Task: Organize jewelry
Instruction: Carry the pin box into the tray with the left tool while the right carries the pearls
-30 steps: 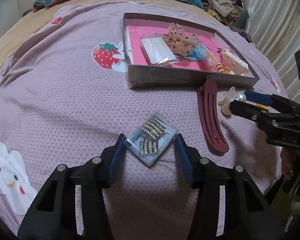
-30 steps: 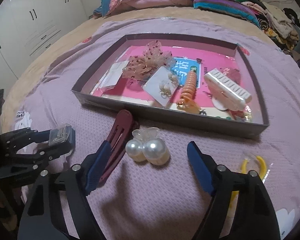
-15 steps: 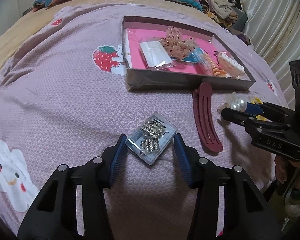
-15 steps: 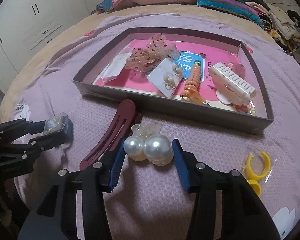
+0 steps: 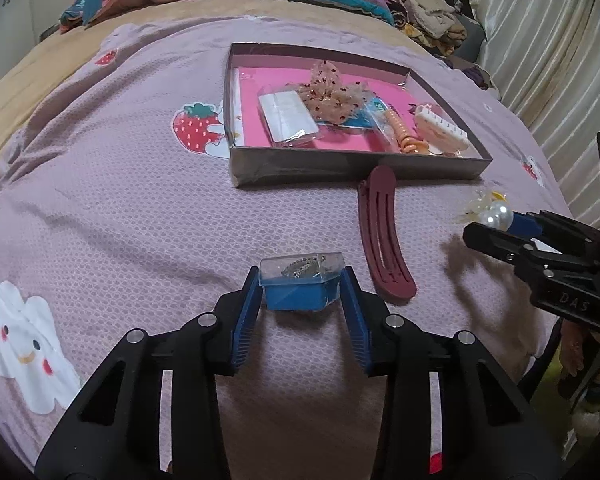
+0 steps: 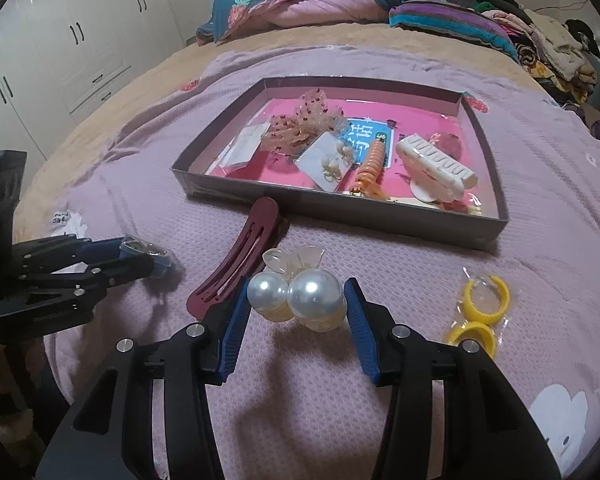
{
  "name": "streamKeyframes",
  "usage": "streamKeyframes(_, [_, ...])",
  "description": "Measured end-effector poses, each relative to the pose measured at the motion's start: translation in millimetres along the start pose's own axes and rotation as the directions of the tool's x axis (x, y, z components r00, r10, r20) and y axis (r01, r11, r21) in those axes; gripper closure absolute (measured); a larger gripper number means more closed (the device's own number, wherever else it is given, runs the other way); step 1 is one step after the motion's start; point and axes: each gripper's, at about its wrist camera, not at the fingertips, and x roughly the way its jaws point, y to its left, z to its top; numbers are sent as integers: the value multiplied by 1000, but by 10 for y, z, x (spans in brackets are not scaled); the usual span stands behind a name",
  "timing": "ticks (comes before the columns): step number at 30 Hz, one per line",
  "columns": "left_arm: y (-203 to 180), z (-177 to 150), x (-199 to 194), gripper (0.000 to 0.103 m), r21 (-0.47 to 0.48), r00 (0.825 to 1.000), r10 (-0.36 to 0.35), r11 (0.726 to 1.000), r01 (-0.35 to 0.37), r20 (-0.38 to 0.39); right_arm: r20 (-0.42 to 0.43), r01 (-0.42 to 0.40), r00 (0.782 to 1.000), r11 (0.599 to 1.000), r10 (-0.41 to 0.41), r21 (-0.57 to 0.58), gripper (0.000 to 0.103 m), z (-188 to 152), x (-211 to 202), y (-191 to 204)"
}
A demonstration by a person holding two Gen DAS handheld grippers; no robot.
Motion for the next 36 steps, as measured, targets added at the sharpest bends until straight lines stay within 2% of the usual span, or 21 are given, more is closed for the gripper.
streamKeyframes(14, [-183, 80, -267, 72, 31, 999, -3, 1000, 2, 50, 66, -4, 998, 1000, 4, 0, 57, -43, -369, -21])
streamKeyframes(28, [-468, 267, -367, 72, 84, 998, 4, 996, -10, 70, 125, -2, 992, 999, -4, 46, 57, -121, -676, -267])
streamKeyframes(36, [-612, 435, -312, 73, 107, 997, -12, 994, 4, 71, 174, 15, 984, 998, -24, 54, 57, -59, -886, -422])
